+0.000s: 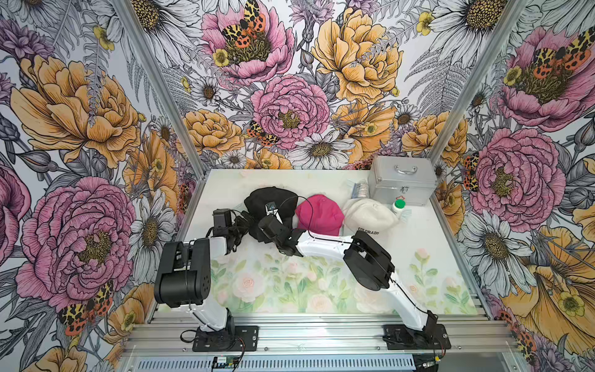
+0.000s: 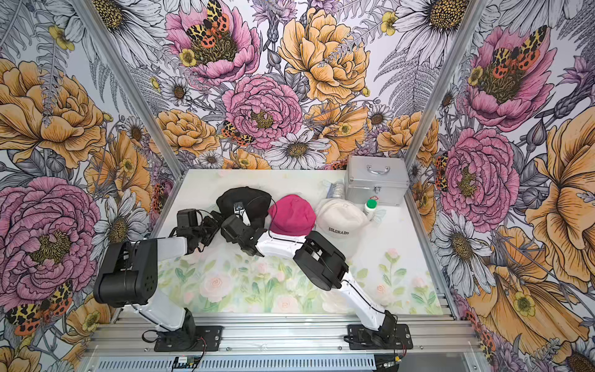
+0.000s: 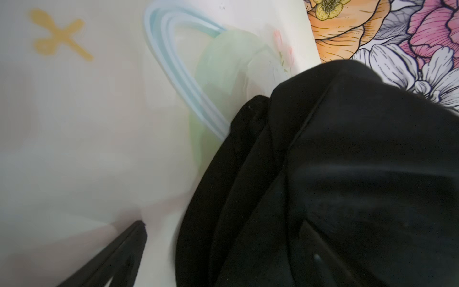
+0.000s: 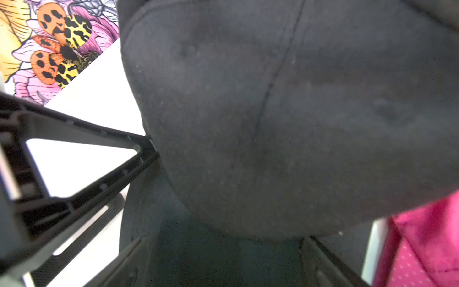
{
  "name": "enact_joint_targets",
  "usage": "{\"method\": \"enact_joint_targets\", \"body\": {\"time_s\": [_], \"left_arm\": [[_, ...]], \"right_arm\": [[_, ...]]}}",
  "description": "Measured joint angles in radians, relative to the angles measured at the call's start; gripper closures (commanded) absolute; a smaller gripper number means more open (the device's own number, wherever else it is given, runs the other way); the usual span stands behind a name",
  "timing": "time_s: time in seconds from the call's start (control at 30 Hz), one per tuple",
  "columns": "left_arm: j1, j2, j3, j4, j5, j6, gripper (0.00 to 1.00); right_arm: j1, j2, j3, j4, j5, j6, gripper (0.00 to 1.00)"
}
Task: Stack the baseball caps by color
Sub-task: Move the baseball cap to the center of the board.
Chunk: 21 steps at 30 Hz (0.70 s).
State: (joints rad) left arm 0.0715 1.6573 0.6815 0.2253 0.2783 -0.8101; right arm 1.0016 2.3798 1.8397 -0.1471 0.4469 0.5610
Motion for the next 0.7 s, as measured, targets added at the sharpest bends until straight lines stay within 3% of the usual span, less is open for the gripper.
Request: {"method": "enact_joint_targets", "body": {"time_s": [0.33,0.57,0.7], "left_arm": [[-0.055,0.217,0.211,0.079,0.019,-0.004,0.01],[-0.027,0.215,0.214,0.076,0.042,-0.015,0.01],[0.030,0.126,0.161,0.055,0.048,-0.014,0.01]], "right_arm": [[-0.056,0.100,0.167,-0.105,0.064,-0.012,0.02],[-0.108,0.100,0.217,-0.128,0.026,-0.085,0.01],[-0.115,0.034,0.180,-0.141,-0.016,-0.130,0.01]]}}
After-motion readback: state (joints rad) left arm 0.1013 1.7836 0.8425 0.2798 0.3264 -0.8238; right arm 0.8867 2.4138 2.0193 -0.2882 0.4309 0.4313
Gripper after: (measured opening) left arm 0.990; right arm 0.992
